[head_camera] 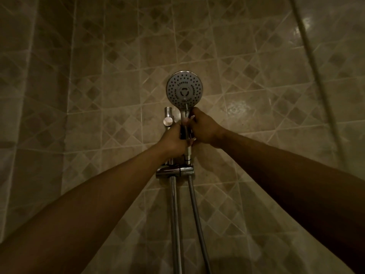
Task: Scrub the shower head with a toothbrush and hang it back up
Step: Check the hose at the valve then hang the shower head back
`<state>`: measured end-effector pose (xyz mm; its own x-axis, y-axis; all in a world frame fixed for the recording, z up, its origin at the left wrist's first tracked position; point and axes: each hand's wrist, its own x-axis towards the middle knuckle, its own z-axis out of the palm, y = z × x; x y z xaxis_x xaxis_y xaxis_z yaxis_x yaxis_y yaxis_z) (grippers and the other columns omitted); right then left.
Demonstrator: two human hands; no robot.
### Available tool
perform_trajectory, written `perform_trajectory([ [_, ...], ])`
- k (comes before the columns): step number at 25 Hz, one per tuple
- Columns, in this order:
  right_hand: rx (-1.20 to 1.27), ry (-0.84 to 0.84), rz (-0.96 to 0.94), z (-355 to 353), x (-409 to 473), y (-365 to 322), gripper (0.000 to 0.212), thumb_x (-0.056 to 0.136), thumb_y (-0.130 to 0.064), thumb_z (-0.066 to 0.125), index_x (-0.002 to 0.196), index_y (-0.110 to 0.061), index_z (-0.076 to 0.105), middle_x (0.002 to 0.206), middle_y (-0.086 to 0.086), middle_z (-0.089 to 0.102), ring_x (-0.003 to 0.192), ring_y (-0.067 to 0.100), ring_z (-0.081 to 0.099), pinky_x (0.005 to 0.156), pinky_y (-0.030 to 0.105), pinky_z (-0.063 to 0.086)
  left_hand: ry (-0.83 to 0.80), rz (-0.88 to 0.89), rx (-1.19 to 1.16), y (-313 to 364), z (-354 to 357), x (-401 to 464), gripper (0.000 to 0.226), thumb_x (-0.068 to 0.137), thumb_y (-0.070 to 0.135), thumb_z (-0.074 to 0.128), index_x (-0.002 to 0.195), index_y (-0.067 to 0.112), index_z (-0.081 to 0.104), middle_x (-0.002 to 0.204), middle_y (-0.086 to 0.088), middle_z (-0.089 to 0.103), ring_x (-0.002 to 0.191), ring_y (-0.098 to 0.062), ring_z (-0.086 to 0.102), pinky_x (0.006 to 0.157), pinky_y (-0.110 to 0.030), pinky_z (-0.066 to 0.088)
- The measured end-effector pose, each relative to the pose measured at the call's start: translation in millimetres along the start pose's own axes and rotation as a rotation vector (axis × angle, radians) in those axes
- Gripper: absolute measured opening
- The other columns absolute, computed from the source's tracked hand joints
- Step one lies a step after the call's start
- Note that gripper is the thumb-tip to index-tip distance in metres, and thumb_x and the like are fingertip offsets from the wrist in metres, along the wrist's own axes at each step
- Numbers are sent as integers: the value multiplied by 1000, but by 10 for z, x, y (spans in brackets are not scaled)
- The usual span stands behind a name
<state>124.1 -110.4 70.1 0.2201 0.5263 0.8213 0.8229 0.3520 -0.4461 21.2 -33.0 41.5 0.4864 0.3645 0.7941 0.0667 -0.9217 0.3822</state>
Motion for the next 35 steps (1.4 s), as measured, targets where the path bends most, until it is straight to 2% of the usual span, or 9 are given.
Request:
perform_trajectory([
  [8,-52,10,-19,8,19,51,29,103,-29,46,126,-12,46,108,14,64,97,29,66,85,53,57,-5,-17,-14,1,10,-13,50,91,10,71,136,4,51,131,-16,63,119,-32,62,88,-27,48],
  [12,-104,-7,-23,33,53,28,26,103,-28,45,122,-11,45,109,16,64,96,32,66,84,55,57,-18,-20,-21,-22,-33,5,50,90,9,71,136,6,51,131,-17,63,116,-33,64,93,-39,56],
  [14,-133,-8,-28,41,59,15,27,103,-29,45,123,-11,45,111,17,64,97,33,66,84,55,56,-63,-19,-43,-4,-47,15,51,92,3,68,139,6,49,132,-17,61,113,-29,64,85,-28,57],
  [16,-161,-5,-45,44,59,30,28,103,-28,45,124,-9,45,112,18,65,98,33,65,85,55,56,-94,-27,-91,32,-35,-13,52,95,-5,60,143,5,43,127,-15,57,96,-13,61,64,-11,52],
  [18,-165,8,-59,31,37,38,28,103,-27,44,124,-9,46,112,15,64,98,31,65,86,53,56,-94,-25,-101,67,-26,-44,49,96,-9,56,141,2,42,120,-15,55,82,-4,53,55,-7,48],
  [20,-136,18,-73,19,12,56,27,103,-26,45,125,-10,46,113,12,63,100,29,64,86,53,56,-73,-3,-69,42,-12,-47,47,95,-6,60,138,0,44,120,-15,58,81,-5,55,60,-7,48],
  [24,-231,-19,-101,62,-88,175,30,103,-23,46,127,-6,45,116,15,63,99,29,64,86,47,55,-32,36,146,-135,88,-111,50,92,15,69,137,5,49,127,-13,64,111,-26,62,81,-19,41],
  [30,-144,57,-102,105,-151,358,26,102,-23,49,111,1,53,106,18,64,94,32,65,81,49,56,-114,69,190,-164,133,-41,46,92,14,70,134,9,51,122,-3,62,115,-19,58,91,-30,49],
  [35,-129,75,-72,128,-142,396,29,100,-24,53,105,4,58,102,21,65,90,35,66,79,56,55,-109,74,223,-187,138,-46,53,91,9,71,139,9,47,114,4,57,107,-9,52,64,1,38],
])
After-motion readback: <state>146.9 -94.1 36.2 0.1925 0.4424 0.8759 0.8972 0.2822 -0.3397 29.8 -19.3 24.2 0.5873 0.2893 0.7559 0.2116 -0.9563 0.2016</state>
